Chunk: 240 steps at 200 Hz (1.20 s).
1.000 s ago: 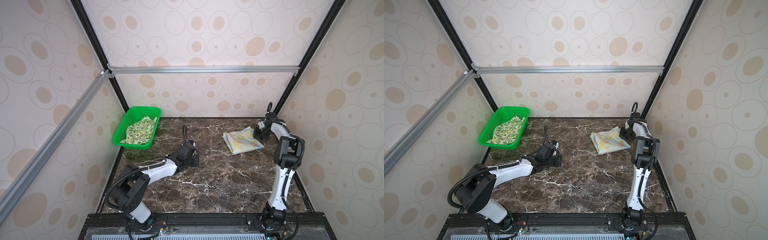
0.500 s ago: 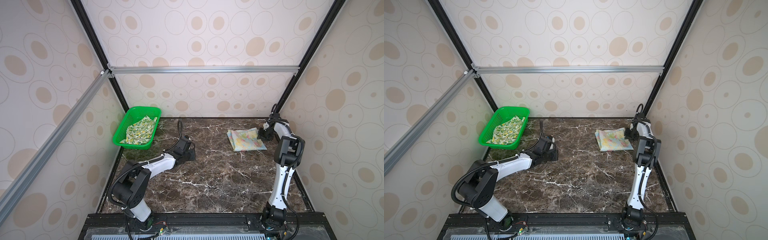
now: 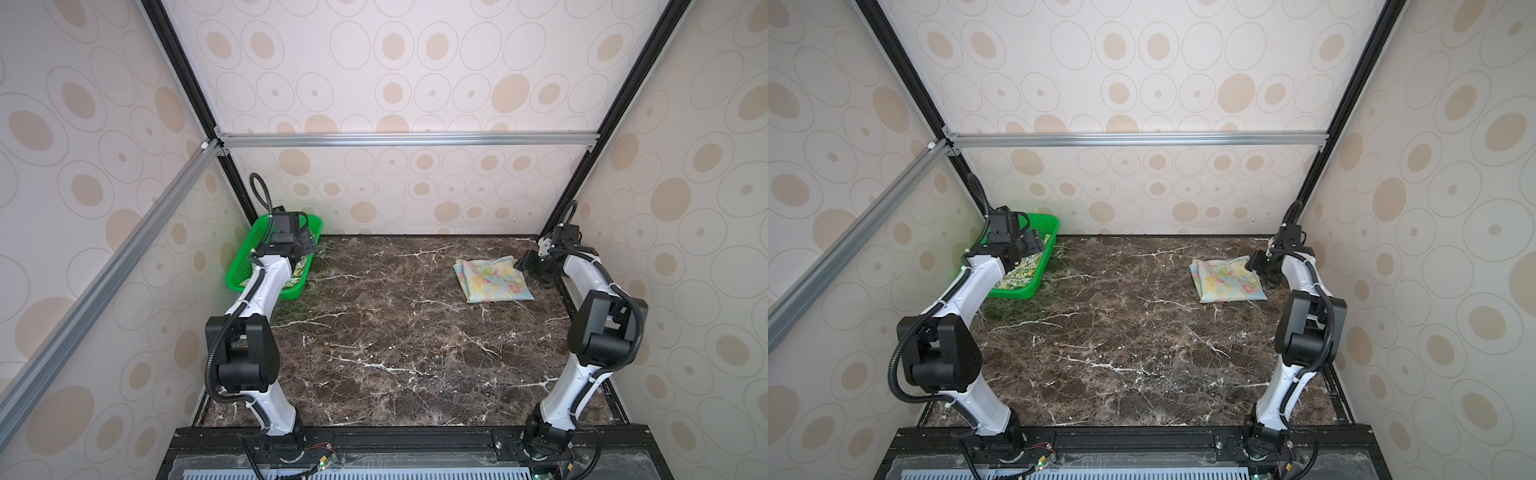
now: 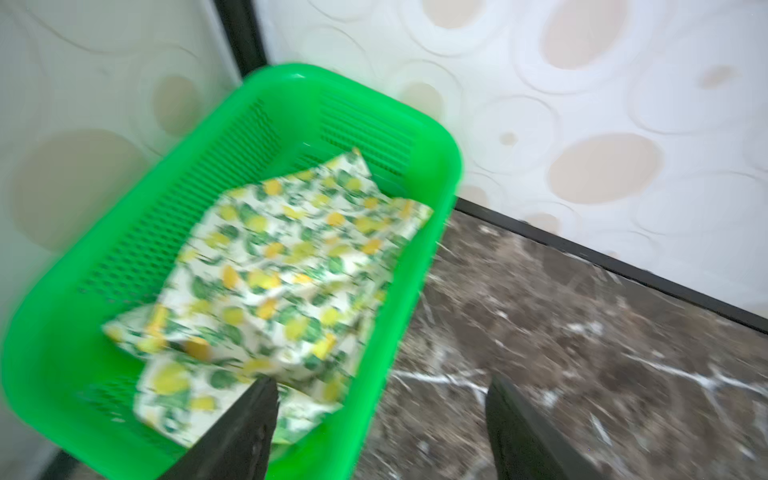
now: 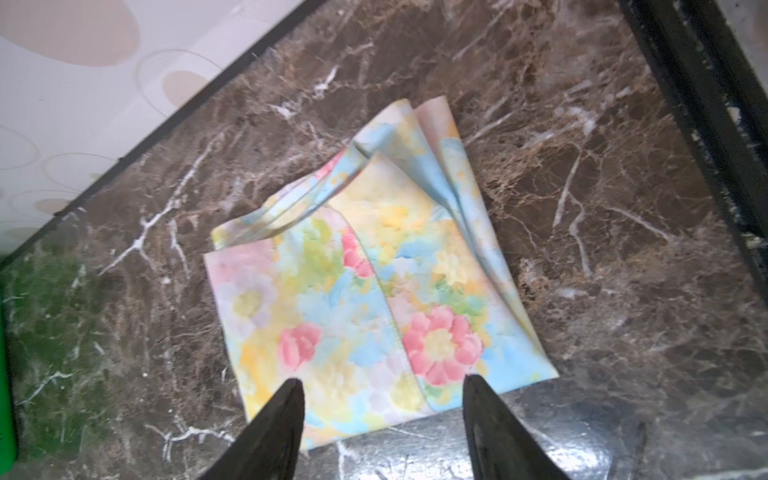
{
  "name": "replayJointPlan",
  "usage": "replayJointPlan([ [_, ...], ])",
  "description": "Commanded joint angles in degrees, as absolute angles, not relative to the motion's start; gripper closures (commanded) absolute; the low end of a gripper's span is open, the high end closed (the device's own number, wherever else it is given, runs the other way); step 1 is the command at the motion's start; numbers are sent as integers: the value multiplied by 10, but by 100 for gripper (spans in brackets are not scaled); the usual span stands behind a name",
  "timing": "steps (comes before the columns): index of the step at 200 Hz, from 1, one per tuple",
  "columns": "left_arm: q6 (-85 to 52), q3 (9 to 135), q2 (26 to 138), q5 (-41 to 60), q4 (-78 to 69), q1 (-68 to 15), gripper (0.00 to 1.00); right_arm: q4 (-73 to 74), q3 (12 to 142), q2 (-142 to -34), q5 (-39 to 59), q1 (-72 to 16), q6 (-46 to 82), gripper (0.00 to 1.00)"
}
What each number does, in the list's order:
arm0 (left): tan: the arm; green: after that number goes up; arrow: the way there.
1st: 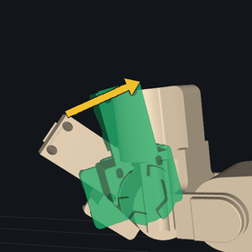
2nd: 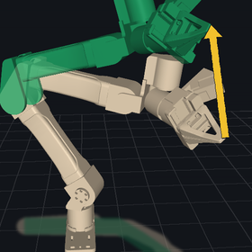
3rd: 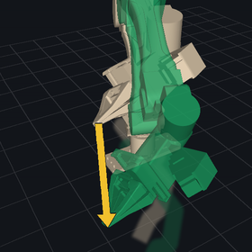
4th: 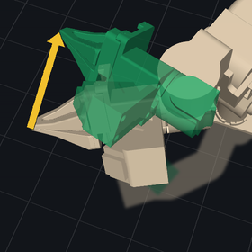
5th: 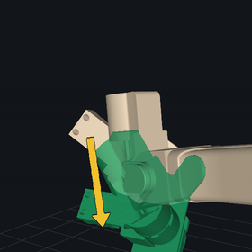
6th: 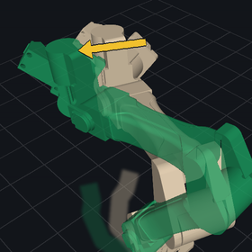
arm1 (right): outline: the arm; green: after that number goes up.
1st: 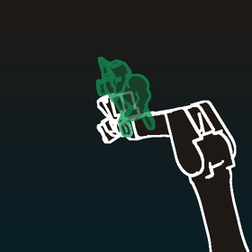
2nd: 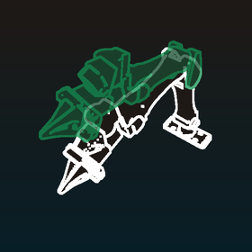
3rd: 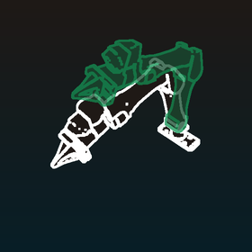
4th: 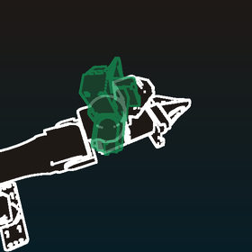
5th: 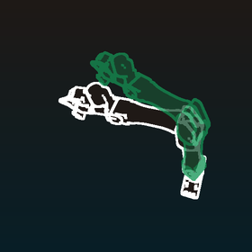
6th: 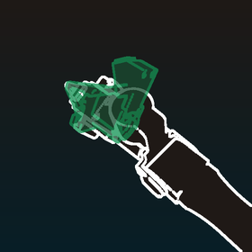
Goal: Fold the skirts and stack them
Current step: 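Reach the left gripper into the green basket and grasp the lemon-print cloth, then lift the lemon-print cloth out with the left gripper and spread it on the table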
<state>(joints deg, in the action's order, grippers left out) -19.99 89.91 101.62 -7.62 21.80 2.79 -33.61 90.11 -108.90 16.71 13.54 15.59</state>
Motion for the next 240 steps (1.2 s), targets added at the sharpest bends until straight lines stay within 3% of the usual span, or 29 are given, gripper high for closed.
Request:
replayJointPlan([
  [1,-138,946,1080,-99,326,53,19,-321,878,-1084,177,95,167,37],
  [45,-60,985,1160,-56,267,65,13,-336,886,-1085,203,60,161,37],
  [88,-10,1006,1228,-105,249,74,14,-347,901,-1079,203,60,163,37],
  [169,5,1037,1305,-61,186,86,18,-360,941,-1097,211,53,181,38],
  [186,6,1058,1331,-58,194,86,34,-364,950,-1103,208,49,183,39],
  [201,1,1077,1348,-64,205,88,70,-371,957,-1105,203,43,182,40],
  [217,-3,1083,1347,-64,203,89,100,-379,963,-1102,198,38,178,40],
  [240,-18,1080,1315,-58,182,91,100,-385,963,-1088,194,33,178,40],
])
